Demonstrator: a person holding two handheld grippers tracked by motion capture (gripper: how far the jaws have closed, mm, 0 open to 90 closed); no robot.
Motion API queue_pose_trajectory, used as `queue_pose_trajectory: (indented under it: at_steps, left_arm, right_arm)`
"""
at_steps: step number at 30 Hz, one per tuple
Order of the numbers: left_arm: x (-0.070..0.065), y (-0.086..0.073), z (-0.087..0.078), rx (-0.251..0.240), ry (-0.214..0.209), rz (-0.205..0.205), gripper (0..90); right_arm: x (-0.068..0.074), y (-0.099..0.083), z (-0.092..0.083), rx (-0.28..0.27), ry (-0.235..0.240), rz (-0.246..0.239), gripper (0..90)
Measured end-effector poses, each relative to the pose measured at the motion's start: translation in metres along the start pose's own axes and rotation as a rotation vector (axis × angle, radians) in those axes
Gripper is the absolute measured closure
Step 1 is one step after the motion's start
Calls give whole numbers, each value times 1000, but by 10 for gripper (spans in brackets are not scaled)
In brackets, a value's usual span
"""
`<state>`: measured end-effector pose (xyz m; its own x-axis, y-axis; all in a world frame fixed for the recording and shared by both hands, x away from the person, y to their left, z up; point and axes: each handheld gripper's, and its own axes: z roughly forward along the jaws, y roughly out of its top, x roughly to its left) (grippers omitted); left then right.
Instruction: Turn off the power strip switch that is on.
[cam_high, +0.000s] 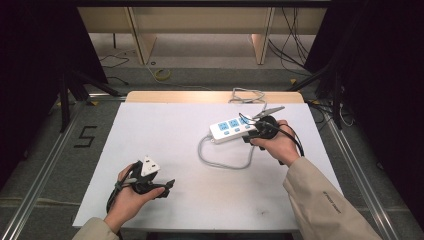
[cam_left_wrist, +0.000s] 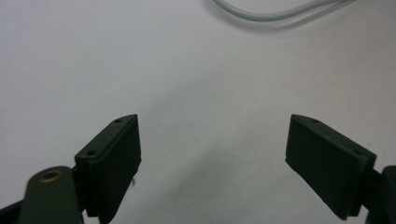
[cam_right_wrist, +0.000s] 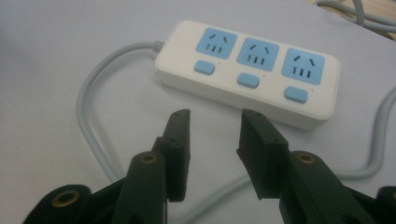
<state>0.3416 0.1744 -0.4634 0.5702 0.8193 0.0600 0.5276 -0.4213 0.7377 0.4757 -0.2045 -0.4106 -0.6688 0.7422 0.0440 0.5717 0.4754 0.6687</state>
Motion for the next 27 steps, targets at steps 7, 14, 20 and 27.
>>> queue_pose_trajectory:
  at_steps: [7,14,20,27]
  left_arm:
    - [0,0,0,1,1,-1,181]
    - [0,-1,0,3,3,1,181]
    - [0,0,0,7,3,3,181]
    - [0,0,0,7,2,1,181]
  right_arm:
    - [-5,-21,-16,-33,3,39,566]
    - [-8,-45,-31,-62,11,67,518]
    - [-7,-67,-42,-105,20,91,497]
    - [-3,-87,-54,-152,10,86,475]
